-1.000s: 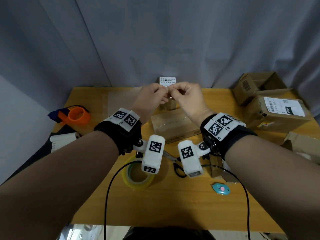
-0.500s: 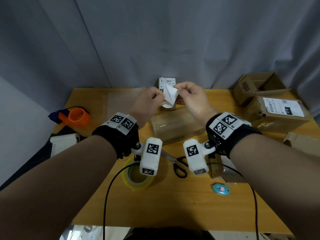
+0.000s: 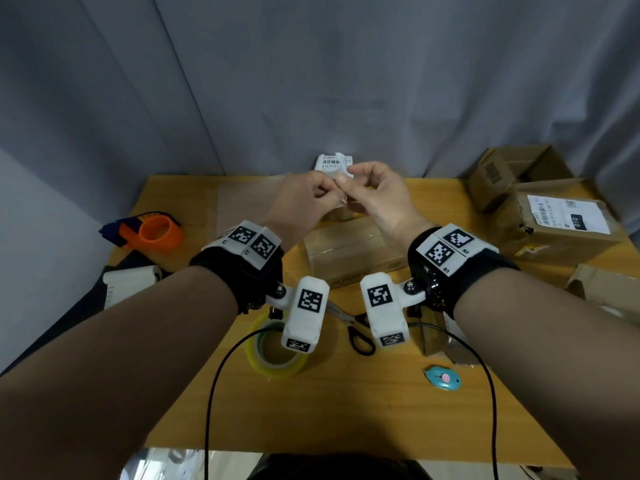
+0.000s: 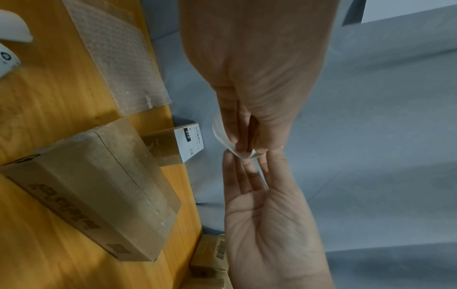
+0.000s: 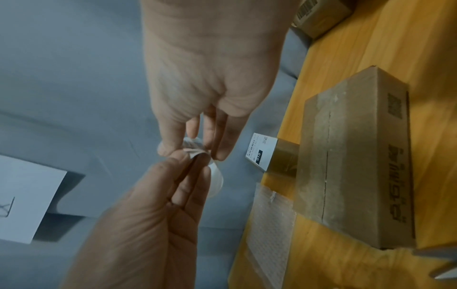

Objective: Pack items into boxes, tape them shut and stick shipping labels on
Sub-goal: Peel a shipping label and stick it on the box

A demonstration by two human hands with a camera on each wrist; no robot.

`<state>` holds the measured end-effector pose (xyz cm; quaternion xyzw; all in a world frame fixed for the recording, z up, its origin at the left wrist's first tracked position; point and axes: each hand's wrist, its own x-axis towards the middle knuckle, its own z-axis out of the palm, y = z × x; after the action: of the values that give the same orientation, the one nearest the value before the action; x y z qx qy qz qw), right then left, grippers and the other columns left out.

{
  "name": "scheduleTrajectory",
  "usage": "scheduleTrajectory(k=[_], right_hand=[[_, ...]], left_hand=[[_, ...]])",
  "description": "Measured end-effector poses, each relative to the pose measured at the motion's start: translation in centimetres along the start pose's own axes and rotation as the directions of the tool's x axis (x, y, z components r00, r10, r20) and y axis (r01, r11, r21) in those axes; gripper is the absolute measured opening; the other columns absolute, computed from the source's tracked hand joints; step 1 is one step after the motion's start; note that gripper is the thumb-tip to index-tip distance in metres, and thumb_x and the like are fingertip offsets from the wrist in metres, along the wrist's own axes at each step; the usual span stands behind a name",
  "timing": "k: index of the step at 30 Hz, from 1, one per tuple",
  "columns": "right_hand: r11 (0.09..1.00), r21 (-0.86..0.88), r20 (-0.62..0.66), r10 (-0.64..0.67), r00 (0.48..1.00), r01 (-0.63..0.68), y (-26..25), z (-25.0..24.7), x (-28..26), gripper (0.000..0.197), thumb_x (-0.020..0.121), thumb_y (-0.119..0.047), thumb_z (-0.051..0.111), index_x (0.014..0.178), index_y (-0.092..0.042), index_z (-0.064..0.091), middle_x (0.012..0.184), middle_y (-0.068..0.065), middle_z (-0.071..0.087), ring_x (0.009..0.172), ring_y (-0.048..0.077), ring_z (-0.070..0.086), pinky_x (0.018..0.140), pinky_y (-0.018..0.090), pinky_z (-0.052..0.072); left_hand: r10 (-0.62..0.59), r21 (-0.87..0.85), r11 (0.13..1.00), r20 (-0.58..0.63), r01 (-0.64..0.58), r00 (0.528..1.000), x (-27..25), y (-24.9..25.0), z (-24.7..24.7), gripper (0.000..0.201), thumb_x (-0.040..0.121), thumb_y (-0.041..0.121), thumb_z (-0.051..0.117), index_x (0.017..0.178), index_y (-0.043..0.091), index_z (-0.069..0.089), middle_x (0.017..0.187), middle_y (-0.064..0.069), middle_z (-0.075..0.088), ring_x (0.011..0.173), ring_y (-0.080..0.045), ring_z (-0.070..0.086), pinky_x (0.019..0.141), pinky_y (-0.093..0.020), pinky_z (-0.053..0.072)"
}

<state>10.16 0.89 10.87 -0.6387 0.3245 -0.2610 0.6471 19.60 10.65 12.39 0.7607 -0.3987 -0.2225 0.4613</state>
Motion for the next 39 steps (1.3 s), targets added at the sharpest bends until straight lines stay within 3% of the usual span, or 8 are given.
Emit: scheduleTrajectory(k=[4, 10, 13, 15, 25, 29, 33, 39], right_hand=[[0.998, 0.061, 0.019, 0.001, 1.0, -0.002, -0.2, -0.4, -0.1, 0.023, 0.087, -0.008, 0.066, 0.108, 0.0, 0.059, 0.08, 0.005, 0.062, 0.065, 0.005, 0.065, 0.063, 0.018, 0.054], [0.98, -0.174, 0.004, -0.1, 0.995, 0.099, 0.4, -0.9, 0.5, 0.007, 0.091, -0.009, 0.061, 0.089, -0.013, 0.066, 0.088, 0.006, 0.067, 0.085, 0.018, 0.063, 0.081, 0.03, 0.054], [0.95, -0.267, 0.011, -0.167, 0.986, 0.164, 0.4, -0.7, 0.5, 0.008, 0.091, -0.006, 0.059, 0.088, -0.011, 0.065, 0.08, 0.0, 0.062, 0.077, 0.011, 0.056, 0.072, 0.018, 0.049], [0.93, -0.309, 0.034, -0.2, 0.979, 0.2, 0.5, -0.5, 0.5, 0.008, 0.091, -0.005, 0.058, 0.091, -0.01, 0.065, 0.084, 0.003, 0.063, 0.079, 0.012, 0.057, 0.074, 0.022, 0.049], [0.919, -0.311, 0.078, -0.231, 0.97, 0.244, 0.4, -0.1, 0.2, 0.032, 0.089, 0.007, 0.045, 0.102, -0.018, 0.06, 0.091, 0.002, 0.059, 0.083, 0.015, 0.056, 0.076, 0.028, 0.048], [0.948, -0.265, 0.027, -0.176, 0.984, 0.177, 0.3, 0.2, 0.0, 0.023, 0.092, -0.006, 0.05, 0.099, -0.017, 0.068, 0.097, 0.013, 0.07, 0.089, 0.036, 0.065, 0.083, 0.051, 0.054], [0.941, -0.282, -0.035, -0.204, 0.978, 0.186, 0.4, 0.2, 0.0, 0.009, 0.089, -0.021, 0.065, 0.09, -0.012, 0.066, 0.084, 0.005, 0.066, 0.079, 0.017, 0.061, 0.076, 0.03, 0.052], [0.961, -0.241, -0.032, -0.149, 0.988, 0.137, 0.8, -0.4, 0.1, 0.035, 0.087, -0.003, 0.061, 0.091, -0.033, 0.044, 0.089, 0.014, 0.064, 0.073, 0.016, 0.06, 0.066, 0.033, 0.052]], left_hand=[[0.006, 0.029, 1.0, -0.019, -0.006, 1.0, 0.2, -0.3, -0.2, 0.007, 0.087, 0.02, 0.065, 0.086, 0.013, 0.067, 0.089, -0.003, 0.073, 0.086, -0.017, 0.068, 0.086, -0.037, 0.054], [-0.032, -0.003, 0.999, 0.036, 0.032, 0.999, 0.4, -0.7, -0.5, 0.006, 0.086, 0.01, 0.059, 0.085, 0.005, 0.063, 0.116, -0.004, 0.067, 0.108, -0.016, 0.063, 0.087, -0.023, 0.052], [-0.081, -0.134, 0.987, 0.039, 0.086, 0.996, 0.4, -0.4, -0.2, 0.019, 0.088, 0.024, 0.06, 0.093, 0.005, 0.061, 0.098, -0.01, 0.069, 0.1, -0.027, 0.065, 0.091, -0.04, 0.053], [-0.109, -0.232, 0.966, 0.043, 0.116, 0.993, 0.4, -0.2, 0.0, 0.029, 0.09, 0.033, 0.062, 0.102, 0.007, 0.058, 0.095, -0.011, 0.069, 0.097, -0.03, 0.066, 0.091, -0.045, 0.052], [-0.162, -0.191, 0.969, -0.023, 0.155, 0.987, 0.9, -0.7, -0.1, 0.009, 0.091, 0.021, 0.062, 0.092, 0.013, 0.065, 0.088, -0.003, 0.068, 0.088, -0.019, 0.066, 0.086, -0.037, 0.055], [-0.141, -0.16, 0.979, -0.065, 0.129, 0.988, 1.0, -1.0, 0.1, 0.01, 0.09, 0.023, 0.063, 0.095, 0.014, 0.062, 0.084, 0.005, 0.067, 0.08, -0.01, 0.063, 0.073, -0.023, 0.052], [-0.065, -0.067, 0.996, -0.09, 0.059, 0.994, 0.9, -1.0, 0.3, 0.008, 0.088, 0.022, 0.065, 0.088, 0.017, 0.059, 0.078, 0.006, 0.065, 0.073, -0.007, 0.06, 0.067, -0.018, 0.047], [-0.058, -0.101, 0.994, -0.142, 0.043, 0.988, 1.1, -1.2, 0.3, 0.023, 0.088, 0.015, 0.063, 0.1, 0.015, 0.043, 0.076, 0.003, 0.065, 0.07, -0.005, 0.056, 0.063, -0.011, 0.043]])
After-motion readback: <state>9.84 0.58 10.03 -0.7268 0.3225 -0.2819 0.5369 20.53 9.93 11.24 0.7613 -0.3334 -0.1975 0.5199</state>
